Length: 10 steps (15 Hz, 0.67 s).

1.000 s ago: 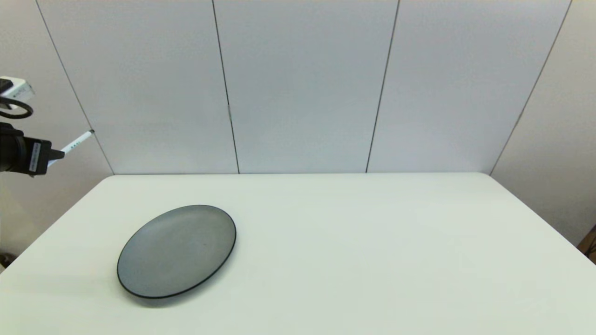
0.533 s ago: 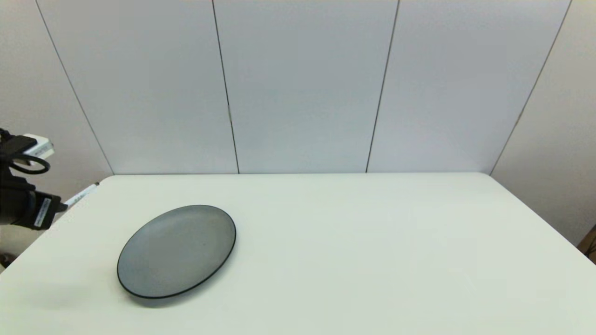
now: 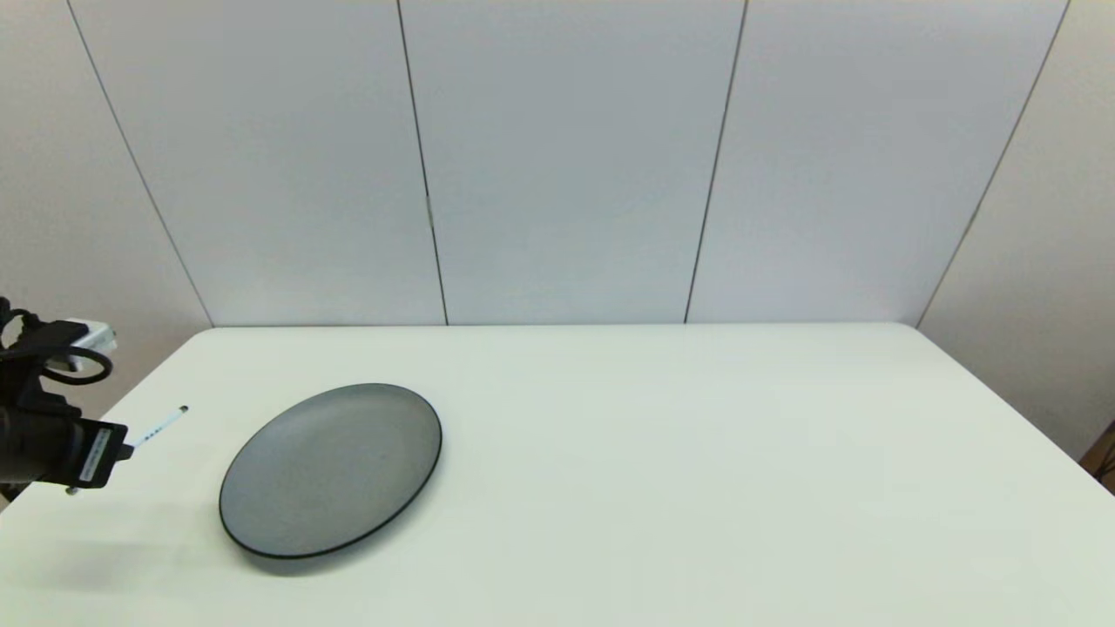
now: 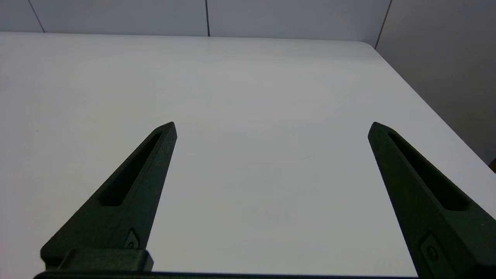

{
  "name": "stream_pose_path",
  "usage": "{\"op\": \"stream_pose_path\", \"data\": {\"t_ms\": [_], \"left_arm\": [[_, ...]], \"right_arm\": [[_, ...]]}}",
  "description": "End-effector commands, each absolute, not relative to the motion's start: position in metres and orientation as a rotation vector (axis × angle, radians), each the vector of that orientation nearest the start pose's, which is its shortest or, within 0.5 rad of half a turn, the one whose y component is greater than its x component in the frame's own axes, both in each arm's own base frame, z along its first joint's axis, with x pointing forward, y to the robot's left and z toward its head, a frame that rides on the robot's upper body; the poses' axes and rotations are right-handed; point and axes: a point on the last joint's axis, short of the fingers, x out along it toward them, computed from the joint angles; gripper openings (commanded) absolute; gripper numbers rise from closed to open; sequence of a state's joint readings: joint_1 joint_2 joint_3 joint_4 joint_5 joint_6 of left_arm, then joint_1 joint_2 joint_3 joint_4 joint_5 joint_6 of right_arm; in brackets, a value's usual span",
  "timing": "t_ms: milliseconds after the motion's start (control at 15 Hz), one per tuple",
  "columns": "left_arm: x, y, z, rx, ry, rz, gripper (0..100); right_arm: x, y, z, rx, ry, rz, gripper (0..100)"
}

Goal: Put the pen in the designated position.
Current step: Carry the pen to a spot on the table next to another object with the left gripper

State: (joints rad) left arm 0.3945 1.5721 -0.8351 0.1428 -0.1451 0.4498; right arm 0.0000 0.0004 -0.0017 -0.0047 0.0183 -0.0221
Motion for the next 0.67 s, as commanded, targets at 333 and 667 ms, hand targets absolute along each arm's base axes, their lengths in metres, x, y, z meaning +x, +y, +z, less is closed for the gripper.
{"op": "stream_pose_path", "data": {"t_ms": [333,667], "left_arm": [[0.22,0.101,0.126,0.14,0.805,0.121,0],[0.215,0.102,0.114,0.162,0.644,0.18,0]], "right_arm": [[-0.023,0.0,0.076,-0.023,-0.006,0.018,100],[-0.023,0.0,0.076,-0.023,-0.005,0.018,100]]}}
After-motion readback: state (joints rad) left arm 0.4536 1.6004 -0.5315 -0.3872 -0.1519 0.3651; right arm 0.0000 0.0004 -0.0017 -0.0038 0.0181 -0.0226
